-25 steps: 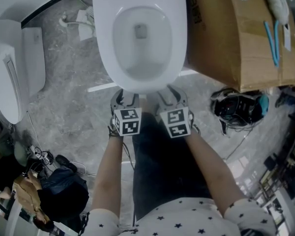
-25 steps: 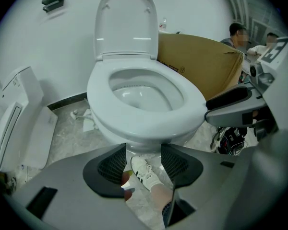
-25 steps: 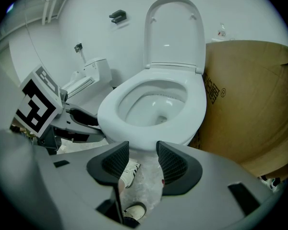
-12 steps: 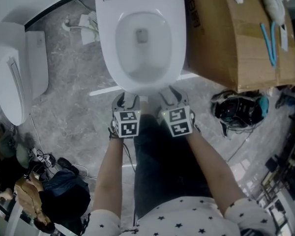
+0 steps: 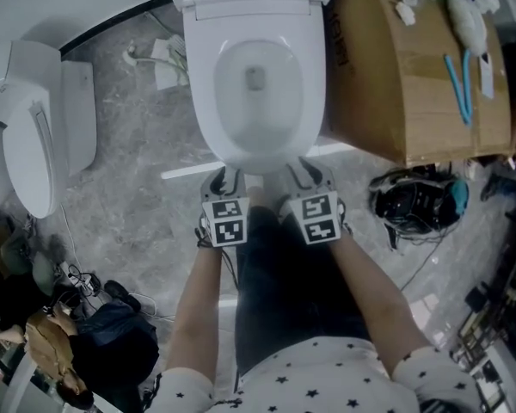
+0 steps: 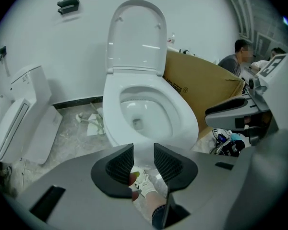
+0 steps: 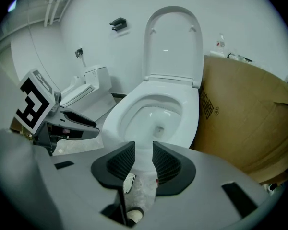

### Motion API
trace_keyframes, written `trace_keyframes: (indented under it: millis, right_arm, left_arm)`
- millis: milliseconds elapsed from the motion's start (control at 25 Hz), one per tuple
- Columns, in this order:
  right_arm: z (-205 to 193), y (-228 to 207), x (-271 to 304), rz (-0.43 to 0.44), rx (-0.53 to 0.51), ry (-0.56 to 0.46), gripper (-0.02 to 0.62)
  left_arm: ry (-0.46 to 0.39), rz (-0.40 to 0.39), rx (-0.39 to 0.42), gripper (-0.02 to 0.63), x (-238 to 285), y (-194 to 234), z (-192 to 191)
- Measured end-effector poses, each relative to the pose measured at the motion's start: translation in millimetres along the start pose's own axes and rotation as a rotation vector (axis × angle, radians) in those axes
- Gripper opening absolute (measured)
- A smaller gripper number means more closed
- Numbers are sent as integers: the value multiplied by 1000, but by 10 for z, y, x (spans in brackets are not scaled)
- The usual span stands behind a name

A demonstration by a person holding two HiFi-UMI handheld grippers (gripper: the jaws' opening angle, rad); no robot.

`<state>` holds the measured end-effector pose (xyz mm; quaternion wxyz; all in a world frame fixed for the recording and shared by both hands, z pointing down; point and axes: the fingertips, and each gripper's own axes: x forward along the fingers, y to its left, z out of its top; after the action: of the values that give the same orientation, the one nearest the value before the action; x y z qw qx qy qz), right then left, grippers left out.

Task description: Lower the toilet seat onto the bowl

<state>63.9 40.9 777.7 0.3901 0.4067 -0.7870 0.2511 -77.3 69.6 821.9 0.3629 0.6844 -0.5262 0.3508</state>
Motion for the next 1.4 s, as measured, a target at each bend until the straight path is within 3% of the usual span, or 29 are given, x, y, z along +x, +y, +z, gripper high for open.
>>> trace_keyframes:
  millis: [480, 880, 1400]
  right_arm:
    - [469, -35, -519, -22, 25, -74, 37]
    - [898, 16, -889, 0, 1, -123, 9]
    - [1421, 152, -1453, 48, -17, -188, 9]
  left_arm:
    - [-73, 22, -28, 11, -509, -35, 518]
    - [-127, -8, -38, -2, -958, -124, 1021]
    - [-179, -106, -152, -2, -1639, -316, 1450]
